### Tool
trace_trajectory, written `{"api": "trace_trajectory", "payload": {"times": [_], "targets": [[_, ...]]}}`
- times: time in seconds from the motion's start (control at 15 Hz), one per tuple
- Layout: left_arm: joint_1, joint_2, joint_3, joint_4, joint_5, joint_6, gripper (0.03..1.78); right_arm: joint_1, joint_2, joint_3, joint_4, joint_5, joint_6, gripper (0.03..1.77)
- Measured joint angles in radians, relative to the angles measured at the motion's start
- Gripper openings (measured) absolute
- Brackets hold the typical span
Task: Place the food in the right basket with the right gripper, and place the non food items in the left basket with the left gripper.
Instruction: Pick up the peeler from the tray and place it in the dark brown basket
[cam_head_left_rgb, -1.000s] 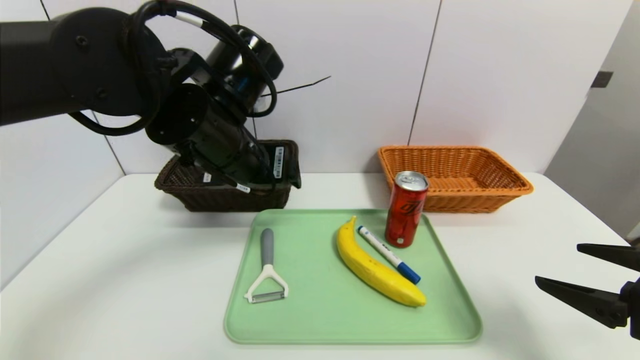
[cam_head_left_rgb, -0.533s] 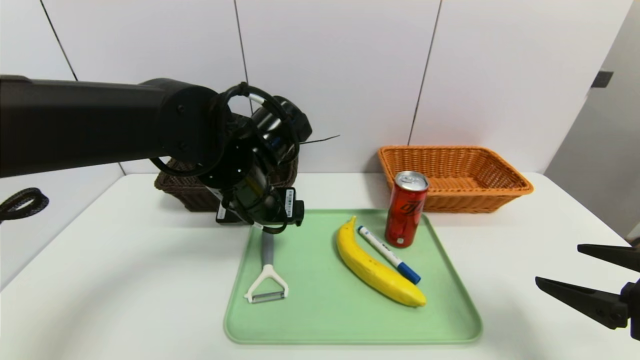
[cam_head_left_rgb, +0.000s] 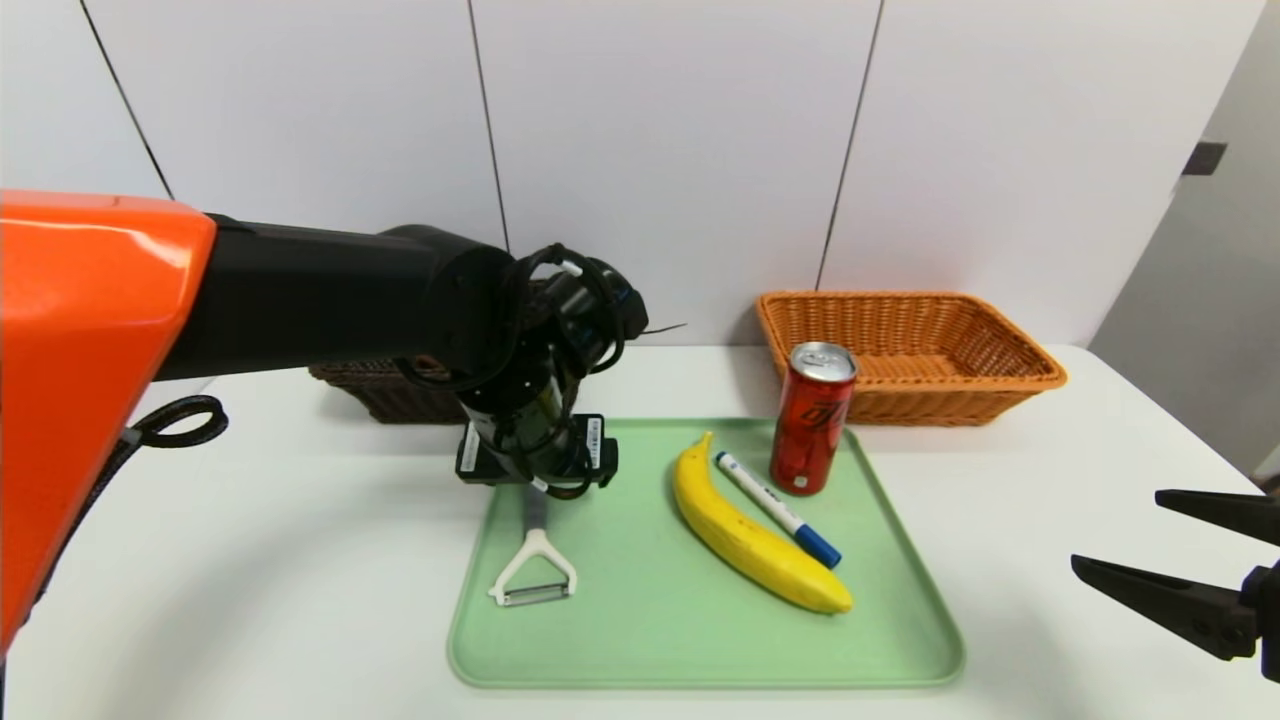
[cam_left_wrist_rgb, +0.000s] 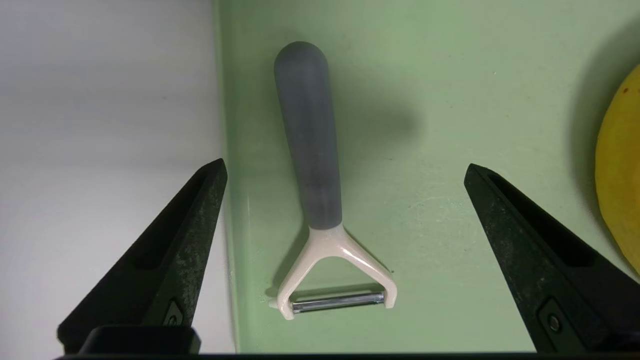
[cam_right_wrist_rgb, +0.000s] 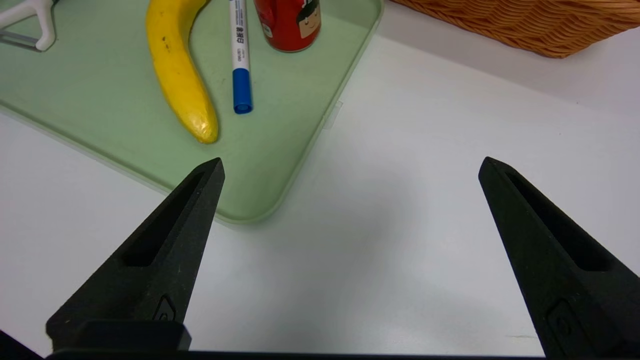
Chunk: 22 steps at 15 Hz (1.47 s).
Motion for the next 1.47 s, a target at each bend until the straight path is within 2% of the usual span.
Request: {"api": "trace_trajectory", "payload": {"times": [0.33, 1.33, 1.47], "targets": [[0.000, 0.034, 0.002, -0.042, -0.007, -0.004, 1.69, 0.000, -0.004, 0.006, 0.000, 0.000, -0.001, 1.75], [0.000, 0.070, -0.001, -0.044, -0.015, -0.004, 1.69, 0.000, -0.011, 0.007, -0.001, -0.001, -0.003, 1.75], [0.000, 0.073, 0.001, -0.044, -0.019, -0.004, 1.35, 0.000, -0.011, 0.007, 0.000, -0.001, -0.003, 1.75]]}}
